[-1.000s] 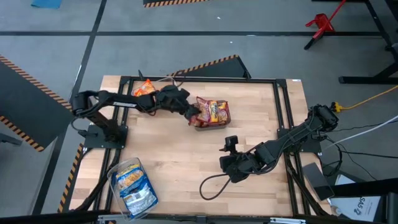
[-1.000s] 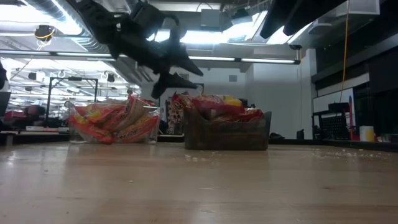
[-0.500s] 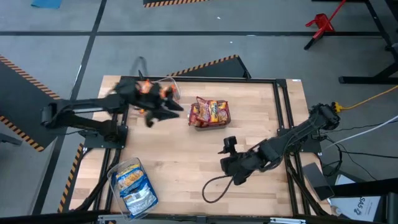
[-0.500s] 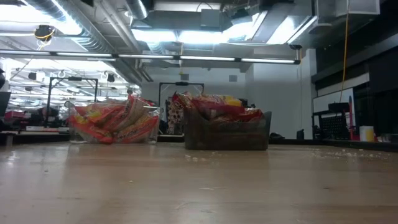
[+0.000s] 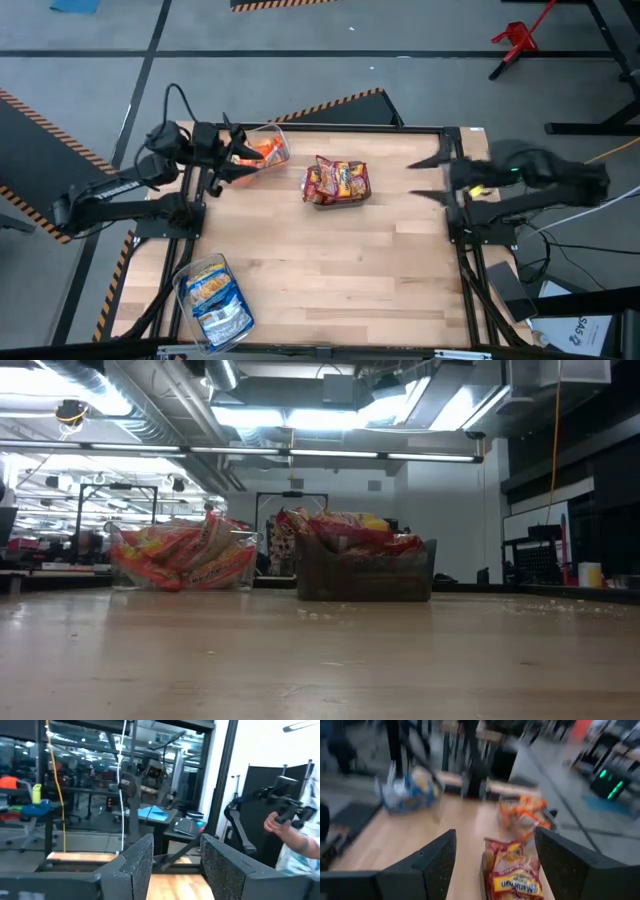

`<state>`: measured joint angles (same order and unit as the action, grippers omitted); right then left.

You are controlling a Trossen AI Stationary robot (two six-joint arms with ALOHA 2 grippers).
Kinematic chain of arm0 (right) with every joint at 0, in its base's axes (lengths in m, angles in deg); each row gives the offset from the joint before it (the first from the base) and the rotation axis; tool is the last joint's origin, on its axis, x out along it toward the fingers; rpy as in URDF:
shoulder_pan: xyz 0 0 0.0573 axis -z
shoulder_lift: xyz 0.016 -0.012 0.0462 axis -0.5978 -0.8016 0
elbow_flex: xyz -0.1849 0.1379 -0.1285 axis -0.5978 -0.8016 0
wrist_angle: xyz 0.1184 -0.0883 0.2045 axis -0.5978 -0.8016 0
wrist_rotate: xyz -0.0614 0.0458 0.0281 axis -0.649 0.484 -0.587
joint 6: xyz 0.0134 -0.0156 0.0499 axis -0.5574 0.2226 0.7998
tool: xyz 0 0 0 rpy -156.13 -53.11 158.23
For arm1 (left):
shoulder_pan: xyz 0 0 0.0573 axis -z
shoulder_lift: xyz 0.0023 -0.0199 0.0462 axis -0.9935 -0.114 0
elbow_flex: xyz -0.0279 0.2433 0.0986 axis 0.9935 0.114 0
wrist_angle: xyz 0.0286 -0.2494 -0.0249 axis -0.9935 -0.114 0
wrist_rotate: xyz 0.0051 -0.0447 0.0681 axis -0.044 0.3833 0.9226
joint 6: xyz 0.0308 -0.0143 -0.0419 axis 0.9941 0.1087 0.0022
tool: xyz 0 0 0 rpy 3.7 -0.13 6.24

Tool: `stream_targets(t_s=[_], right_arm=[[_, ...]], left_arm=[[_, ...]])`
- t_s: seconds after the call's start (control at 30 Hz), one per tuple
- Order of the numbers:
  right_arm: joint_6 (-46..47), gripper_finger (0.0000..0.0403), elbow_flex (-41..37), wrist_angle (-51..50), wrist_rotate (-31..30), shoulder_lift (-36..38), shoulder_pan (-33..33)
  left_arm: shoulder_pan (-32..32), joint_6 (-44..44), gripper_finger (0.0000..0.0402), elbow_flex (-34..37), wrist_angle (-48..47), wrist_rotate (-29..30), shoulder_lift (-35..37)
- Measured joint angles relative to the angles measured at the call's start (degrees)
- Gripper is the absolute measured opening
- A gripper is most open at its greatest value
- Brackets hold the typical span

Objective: Sort Maruchan noodles
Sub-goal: Return to Home Position

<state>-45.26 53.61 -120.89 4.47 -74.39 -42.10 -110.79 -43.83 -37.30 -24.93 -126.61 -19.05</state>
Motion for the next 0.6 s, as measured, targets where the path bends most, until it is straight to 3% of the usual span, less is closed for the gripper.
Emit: stream_targets(t_s=[0.23, 0.47, 0.6], right_arm=[[7.62, 0.0253, -19.28, 8.68, 3.62, 25.87, 9.87], [15.02, 0.0253, -26.79, 5.39, 3.95, 39.41, 12.20], [18.13, 0.0253, -29.74, 2.64, -0.03, 44.99, 12.20]], left_arm=[[-2.79, -11.44, 0.0158, 17.29, 23.72, -2.80, 0.89], [-4.65, -20.86, 0.0158, 32.57, 46.40, 0.19, 1.00], [-4.69, -23.47, 0.0158, 39.14, 53.96, 2.67, 0.95]])
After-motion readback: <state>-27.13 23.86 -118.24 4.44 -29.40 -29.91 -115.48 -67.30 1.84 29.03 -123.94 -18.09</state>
